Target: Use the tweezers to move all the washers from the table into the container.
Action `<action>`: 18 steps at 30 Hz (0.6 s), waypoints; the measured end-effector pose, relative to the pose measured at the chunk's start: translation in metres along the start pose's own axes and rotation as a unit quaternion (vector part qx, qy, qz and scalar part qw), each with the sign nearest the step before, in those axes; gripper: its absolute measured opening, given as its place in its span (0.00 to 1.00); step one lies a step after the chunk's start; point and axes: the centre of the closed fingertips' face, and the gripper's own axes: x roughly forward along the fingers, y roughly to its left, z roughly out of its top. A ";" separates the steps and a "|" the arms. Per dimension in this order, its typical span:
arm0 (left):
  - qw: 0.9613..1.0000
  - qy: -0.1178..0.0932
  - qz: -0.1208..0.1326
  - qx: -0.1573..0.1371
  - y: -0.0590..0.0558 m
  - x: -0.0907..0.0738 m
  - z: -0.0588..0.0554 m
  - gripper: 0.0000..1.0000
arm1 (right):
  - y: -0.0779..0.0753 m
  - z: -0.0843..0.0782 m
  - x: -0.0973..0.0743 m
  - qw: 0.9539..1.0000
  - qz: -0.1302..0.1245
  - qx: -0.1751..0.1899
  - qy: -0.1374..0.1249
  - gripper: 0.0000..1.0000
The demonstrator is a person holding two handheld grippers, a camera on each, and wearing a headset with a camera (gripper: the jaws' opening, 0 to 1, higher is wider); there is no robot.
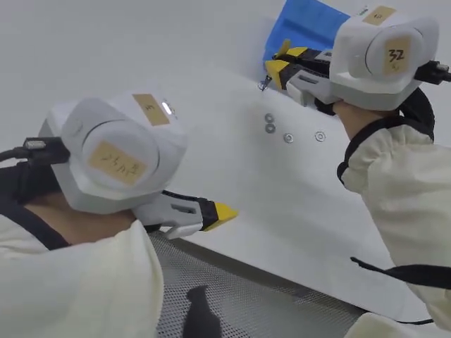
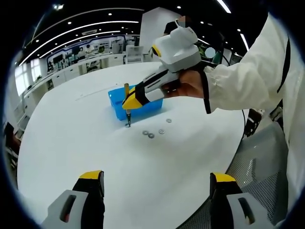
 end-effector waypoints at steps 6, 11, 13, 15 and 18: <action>1.000 0.002 0.003 -0.001 0.001 0.000 -0.001 0.93 | -0.002 0.000 0.003 1.000 0.001 0.003 -0.001 0.03; 1.000 0.003 0.002 0.000 0.000 0.001 -0.002 0.93 | -0.001 0.000 0.004 1.000 0.002 0.008 -0.003 0.03; 1.000 0.004 0.002 0.000 0.000 0.001 -0.002 0.93 | -0.001 0.001 0.005 1.000 0.002 0.004 -0.003 0.03; 1.000 0.006 0.002 0.001 0.000 0.001 -0.002 0.93 | -0.002 0.002 0.005 1.000 0.001 0.003 -0.004 0.03; 1.000 0.006 0.002 0.001 0.000 0.002 -0.002 0.93 | -0.003 0.002 0.006 1.000 0.002 0.004 -0.004 0.03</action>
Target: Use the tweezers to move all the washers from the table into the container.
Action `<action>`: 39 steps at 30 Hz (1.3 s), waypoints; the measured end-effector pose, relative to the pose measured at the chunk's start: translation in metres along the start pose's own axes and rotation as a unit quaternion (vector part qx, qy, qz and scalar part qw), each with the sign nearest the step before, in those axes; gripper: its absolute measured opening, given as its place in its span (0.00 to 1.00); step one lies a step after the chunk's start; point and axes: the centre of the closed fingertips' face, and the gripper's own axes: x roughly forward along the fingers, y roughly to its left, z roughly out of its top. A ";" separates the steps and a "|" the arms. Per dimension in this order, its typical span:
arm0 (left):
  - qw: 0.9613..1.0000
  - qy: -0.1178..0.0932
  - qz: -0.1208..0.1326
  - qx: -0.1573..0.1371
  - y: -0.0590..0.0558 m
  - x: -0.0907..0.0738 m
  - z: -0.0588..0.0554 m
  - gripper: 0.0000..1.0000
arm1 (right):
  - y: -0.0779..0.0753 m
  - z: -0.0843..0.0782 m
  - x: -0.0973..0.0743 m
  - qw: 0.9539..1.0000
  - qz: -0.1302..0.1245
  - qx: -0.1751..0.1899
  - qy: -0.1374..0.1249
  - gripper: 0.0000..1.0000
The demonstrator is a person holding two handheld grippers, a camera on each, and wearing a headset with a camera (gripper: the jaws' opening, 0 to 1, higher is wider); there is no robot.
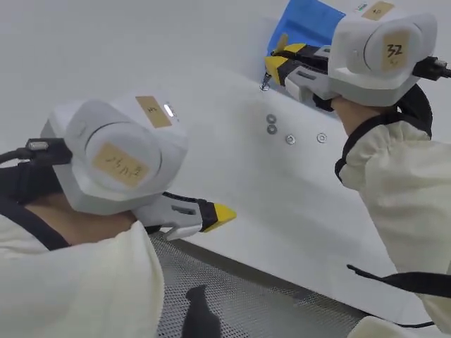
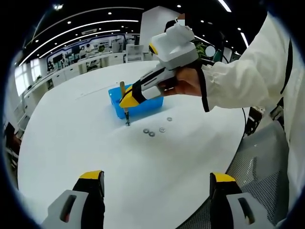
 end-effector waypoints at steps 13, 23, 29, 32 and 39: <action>1.000 0.002 -0.001 0.004 0.000 0.001 0.001 0.92 | -0.003 -0.011 -0.008 1.000 -0.017 -0.006 0.002 0.02; 1.000 -0.005 0.001 0.008 -0.002 -0.002 0.007 0.92 | 0.008 -0.015 -0.012 0.998 -0.012 -0.054 0.034 0.01; 1.000 -0.008 0.005 0.017 -0.003 -0.006 0.009 0.92 | 0.007 -0.019 -0.015 0.997 -0.009 -0.048 0.055 0.00; 1.000 -0.011 0.008 0.021 -0.003 -0.009 0.012 0.92 | 0.004 -0.019 -0.016 0.998 -0.012 -0.024 0.062 0.00; 1.000 -0.015 0.012 0.023 -0.004 -0.014 0.014 0.93 | 0.005 -0.013 -0.026 0.998 -0.009 0.000 0.070 0.00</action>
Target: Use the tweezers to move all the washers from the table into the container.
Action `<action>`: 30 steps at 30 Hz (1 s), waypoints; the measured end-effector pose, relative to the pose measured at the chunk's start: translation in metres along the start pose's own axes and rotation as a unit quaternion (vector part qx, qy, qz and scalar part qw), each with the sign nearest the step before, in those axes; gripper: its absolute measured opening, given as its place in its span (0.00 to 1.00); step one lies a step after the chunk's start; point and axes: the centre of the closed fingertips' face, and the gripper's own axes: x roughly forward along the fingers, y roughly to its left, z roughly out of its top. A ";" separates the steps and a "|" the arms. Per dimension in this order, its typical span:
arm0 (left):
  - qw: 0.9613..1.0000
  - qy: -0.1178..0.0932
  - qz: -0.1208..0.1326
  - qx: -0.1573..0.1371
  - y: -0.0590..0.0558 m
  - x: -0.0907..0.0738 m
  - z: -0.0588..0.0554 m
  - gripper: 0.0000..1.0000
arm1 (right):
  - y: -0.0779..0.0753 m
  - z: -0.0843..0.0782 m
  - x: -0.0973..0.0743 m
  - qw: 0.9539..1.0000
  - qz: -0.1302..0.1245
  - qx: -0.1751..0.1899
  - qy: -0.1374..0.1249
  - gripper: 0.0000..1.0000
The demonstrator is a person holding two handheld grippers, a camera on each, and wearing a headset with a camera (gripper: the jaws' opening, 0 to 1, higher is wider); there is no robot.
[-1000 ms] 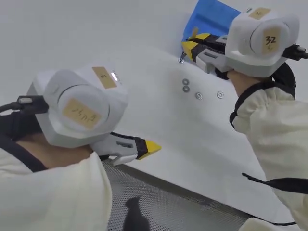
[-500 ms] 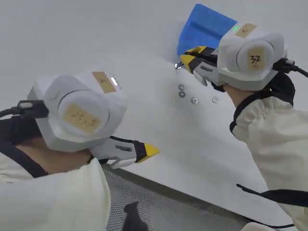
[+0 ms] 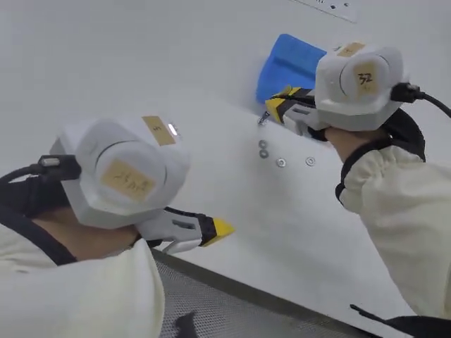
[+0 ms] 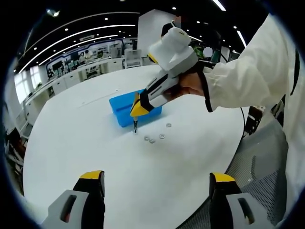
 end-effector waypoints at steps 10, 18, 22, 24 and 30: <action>1.000 0.004 -0.006 0.007 -0.010 -0.002 -0.002 0.93 | 0.008 0.012 -0.027 1.000 0.003 0.011 -0.007 0.00; 1.000 0.010 -0.010 0.011 -0.014 -0.004 -0.004 0.93 | 0.013 0.024 -0.044 1.000 0.003 0.011 -0.016 0.00; 1.000 0.012 -0.011 0.014 -0.015 -0.005 -0.004 0.93 | 0.004 0.035 -0.051 0.999 -0.009 0.013 -0.029 0.00; 1.000 0.012 -0.012 0.015 -0.016 -0.005 -0.003 0.93 | -0.001 0.036 -0.049 0.999 -0.013 0.013 -0.034 0.00; 1.000 0.018 -0.014 0.022 -0.016 -0.004 -0.003 0.92 | -0.018 0.046 -0.052 0.998 -0.037 0.014 -0.044 0.00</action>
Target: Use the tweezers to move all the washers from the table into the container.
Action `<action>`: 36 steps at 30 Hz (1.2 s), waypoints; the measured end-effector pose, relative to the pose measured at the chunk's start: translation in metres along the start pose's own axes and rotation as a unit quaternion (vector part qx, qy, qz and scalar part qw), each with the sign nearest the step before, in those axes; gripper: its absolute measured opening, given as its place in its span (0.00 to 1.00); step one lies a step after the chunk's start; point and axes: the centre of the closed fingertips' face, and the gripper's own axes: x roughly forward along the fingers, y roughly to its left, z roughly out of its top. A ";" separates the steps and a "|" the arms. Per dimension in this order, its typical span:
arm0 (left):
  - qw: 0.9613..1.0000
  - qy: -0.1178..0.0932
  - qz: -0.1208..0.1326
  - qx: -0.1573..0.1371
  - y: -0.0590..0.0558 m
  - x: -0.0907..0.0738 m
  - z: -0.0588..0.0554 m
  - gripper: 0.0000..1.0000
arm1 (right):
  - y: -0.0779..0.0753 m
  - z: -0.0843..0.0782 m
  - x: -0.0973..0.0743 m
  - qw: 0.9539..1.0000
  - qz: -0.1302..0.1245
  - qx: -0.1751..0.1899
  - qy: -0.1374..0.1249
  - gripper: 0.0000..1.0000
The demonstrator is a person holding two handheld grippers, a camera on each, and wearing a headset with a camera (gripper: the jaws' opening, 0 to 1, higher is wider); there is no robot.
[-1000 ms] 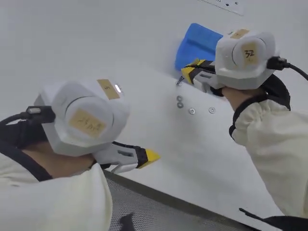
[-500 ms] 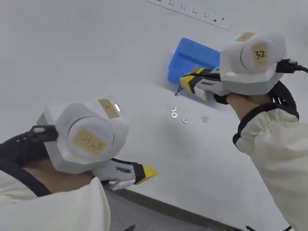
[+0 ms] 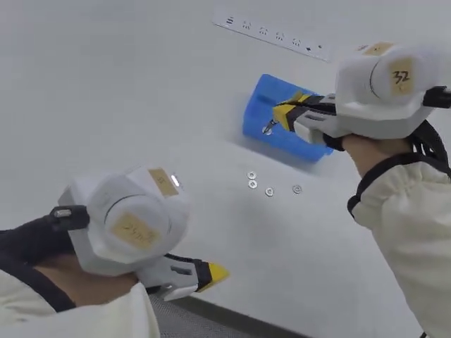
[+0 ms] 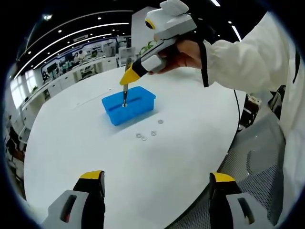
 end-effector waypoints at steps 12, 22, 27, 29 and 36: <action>1.000 0.003 -0.002 -0.004 0.003 0.003 0.002 0.93 | -0.027 0.008 0.015 1.000 -0.020 0.021 -0.012 0.00; 1.000 0.002 -0.007 -0.006 0.004 0.007 0.002 0.94 | -0.047 -0.010 0.049 0.998 -0.029 0.053 0.002 0.00; 1.000 -0.003 -0.010 -0.005 0.003 0.009 0.005 0.95 | -0.049 -0.017 0.058 0.998 -0.029 0.057 0.008 0.00; 1.000 -0.002 -0.012 -0.005 0.002 0.011 0.005 0.95 | -0.050 -0.018 0.062 0.998 -0.030 0.058 0.009 0.00; 1.000 -0.008 -0.024 -0.012 -0.001 0.015 0.007 0.97 | -0.053 -0.021 0.075 0.997 -0.028 0.065 0.009 0.00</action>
